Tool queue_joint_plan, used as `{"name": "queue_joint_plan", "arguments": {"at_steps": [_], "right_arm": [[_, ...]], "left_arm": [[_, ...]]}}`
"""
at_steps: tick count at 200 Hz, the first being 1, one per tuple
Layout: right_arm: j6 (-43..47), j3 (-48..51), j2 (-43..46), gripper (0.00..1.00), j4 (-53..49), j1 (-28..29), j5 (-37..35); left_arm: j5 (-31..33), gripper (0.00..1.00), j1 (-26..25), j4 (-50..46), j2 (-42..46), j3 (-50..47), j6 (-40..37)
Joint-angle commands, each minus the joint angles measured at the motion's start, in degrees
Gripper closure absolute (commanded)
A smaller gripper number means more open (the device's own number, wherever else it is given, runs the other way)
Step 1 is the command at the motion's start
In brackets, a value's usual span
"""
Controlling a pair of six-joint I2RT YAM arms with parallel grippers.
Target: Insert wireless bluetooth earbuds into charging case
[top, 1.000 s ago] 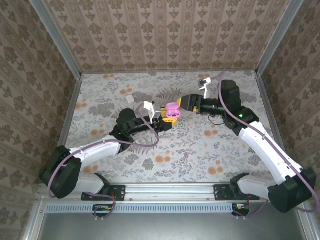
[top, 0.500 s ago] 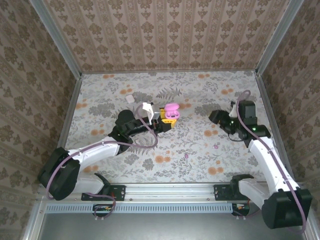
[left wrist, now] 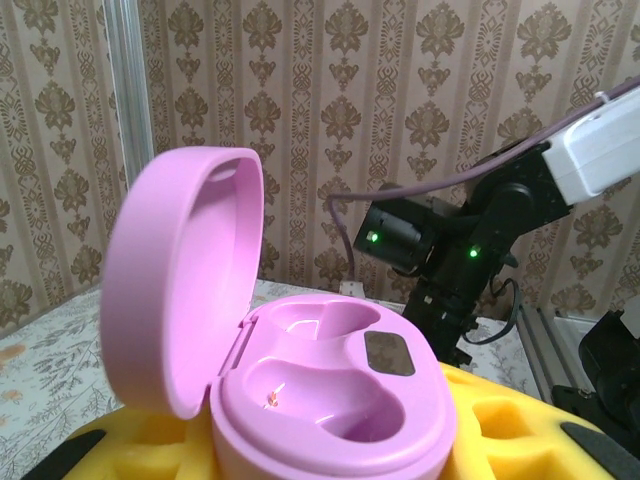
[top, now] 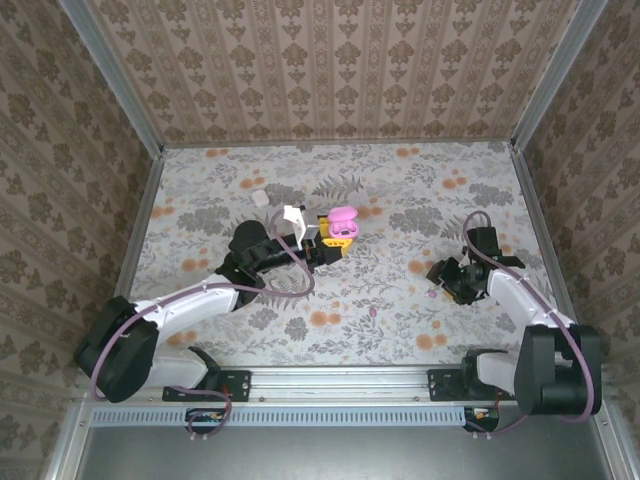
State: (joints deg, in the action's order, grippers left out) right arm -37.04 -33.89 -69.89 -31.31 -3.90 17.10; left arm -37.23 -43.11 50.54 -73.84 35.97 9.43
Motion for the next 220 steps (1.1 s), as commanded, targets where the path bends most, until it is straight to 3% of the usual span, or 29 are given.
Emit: {"name": "queue_joint_plan", "arguments": {"at_steps": [1,104,181,220], "right_arm": [[1.0,-0.6,-1.8,0.46,-0.3,0.5,-0.4],[3.2,-4.2,-8.9,0.55,-1.6,6.4,-2.3],[11.4,-15.3,-21.3,0.54,-6.1,16.0,-9.0],[11.6,-18.1,-22.7,0.54,-8.8,18.3,-12.6]], "left_arm": [[0.1,0.65,-0.5,1.8,2.3,-0.5,-0.7],[1.8,0.65,-0.5,0.8,2.0,0.6,-1.3],[2.2,0.65,-0.5,-0.2,2.7,0.5,-1.2],[3.1,0.65,-0.4,-1.8,4.7,-0.1,-2.2]]}}
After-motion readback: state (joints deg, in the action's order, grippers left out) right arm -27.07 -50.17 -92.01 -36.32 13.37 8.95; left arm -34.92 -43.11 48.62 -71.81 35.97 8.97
